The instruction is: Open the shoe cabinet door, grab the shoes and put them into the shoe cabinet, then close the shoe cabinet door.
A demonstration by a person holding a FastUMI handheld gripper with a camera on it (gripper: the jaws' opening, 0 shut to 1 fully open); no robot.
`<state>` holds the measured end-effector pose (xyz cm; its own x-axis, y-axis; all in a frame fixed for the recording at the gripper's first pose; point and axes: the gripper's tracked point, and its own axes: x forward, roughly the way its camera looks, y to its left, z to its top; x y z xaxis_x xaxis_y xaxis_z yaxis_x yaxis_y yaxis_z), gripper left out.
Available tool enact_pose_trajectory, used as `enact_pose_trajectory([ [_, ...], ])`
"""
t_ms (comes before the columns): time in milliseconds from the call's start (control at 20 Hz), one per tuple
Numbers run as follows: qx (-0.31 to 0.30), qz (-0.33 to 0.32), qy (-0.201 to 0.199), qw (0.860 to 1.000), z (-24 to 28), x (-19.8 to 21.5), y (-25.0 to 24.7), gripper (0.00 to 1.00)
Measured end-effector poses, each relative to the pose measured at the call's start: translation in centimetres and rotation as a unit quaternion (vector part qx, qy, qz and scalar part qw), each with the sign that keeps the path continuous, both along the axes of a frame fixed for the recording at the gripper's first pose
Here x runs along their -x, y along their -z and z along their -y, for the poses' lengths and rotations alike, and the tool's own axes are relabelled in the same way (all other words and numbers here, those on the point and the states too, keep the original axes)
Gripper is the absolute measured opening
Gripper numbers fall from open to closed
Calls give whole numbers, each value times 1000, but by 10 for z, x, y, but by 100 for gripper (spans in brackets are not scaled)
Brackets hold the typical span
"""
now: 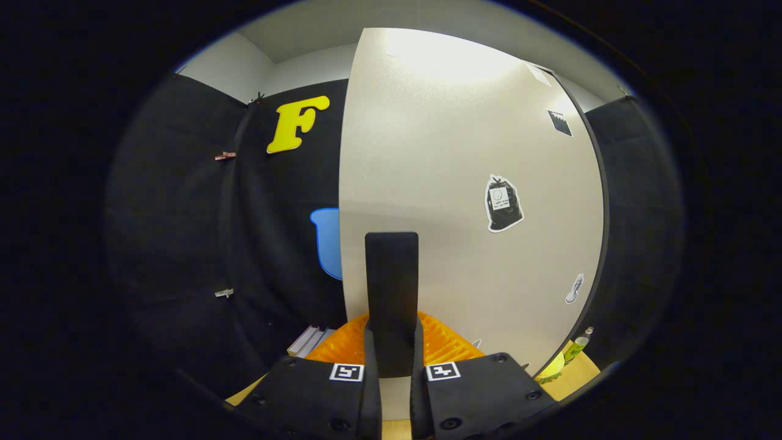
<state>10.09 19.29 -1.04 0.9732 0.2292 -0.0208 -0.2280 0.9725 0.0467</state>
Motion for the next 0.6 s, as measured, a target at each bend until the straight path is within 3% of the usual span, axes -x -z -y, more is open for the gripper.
enact_pose_trajectory([
  [600, -6, 3, -25, 1000, 66, 87, -2, 22],
])
